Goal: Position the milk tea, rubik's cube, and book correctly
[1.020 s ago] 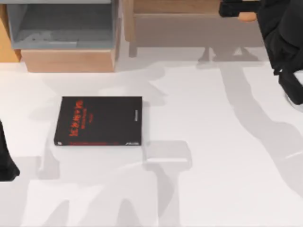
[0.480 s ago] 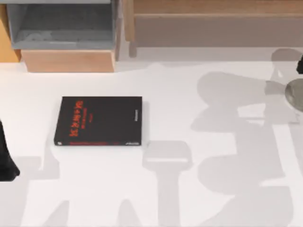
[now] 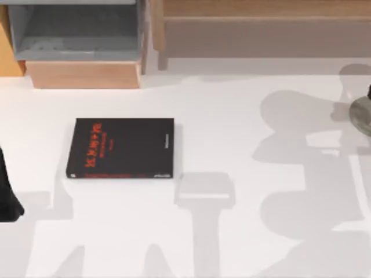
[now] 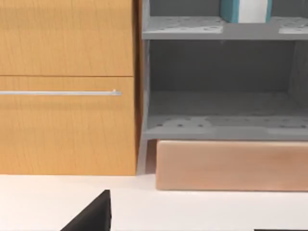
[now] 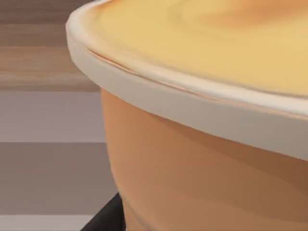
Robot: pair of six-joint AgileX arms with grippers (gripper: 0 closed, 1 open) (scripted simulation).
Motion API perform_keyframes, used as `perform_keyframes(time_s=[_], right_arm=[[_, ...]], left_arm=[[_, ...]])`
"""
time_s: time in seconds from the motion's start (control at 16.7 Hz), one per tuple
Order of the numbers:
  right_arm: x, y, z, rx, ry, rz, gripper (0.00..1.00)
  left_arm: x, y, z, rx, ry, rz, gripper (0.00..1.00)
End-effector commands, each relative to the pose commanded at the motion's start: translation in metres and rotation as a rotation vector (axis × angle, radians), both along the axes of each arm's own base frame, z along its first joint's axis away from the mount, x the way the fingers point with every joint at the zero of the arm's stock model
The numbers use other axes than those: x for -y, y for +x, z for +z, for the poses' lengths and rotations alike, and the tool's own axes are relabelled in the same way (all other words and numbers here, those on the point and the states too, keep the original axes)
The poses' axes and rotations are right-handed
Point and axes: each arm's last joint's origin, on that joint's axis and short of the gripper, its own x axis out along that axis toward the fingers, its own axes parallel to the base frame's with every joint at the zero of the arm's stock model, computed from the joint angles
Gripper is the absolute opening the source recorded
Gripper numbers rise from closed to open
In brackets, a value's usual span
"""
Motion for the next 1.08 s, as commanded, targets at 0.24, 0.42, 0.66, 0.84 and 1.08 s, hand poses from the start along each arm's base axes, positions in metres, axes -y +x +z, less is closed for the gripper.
perform_keyframes(time_s=[0.24,0.42,0.66,0.84,1.08], right_arm=[[0.001,0.0,-0.016,0.002,-0.001,-0.001,0.0],[0.001,-0.001,-0.027,0.0,-0.001,-0.002,0.0],[0.001,-0.001,-0.028,-0.002,0.0,-0.002,0.0],[0.001,-0.001,-0.028,-0.002,0.0,-0.002,0.23],[0.001,-0.001,-0.028,-0.002,0.0,-0.002,0.53]], left_arm=[[0.0,0.0,0.0,0.0,0.0,0.0,1.0],[0.0,0.0,0.0,0.0,0.0,0.0,1.0],[0.0,0.0,0.0,0.0,0.0,0.0,1.0],[0.0,0.0,0.0,0.0,0.0,0.0,1.0],[0.0,0.0,0.0,0.0,0.0,0.0,1.0]])
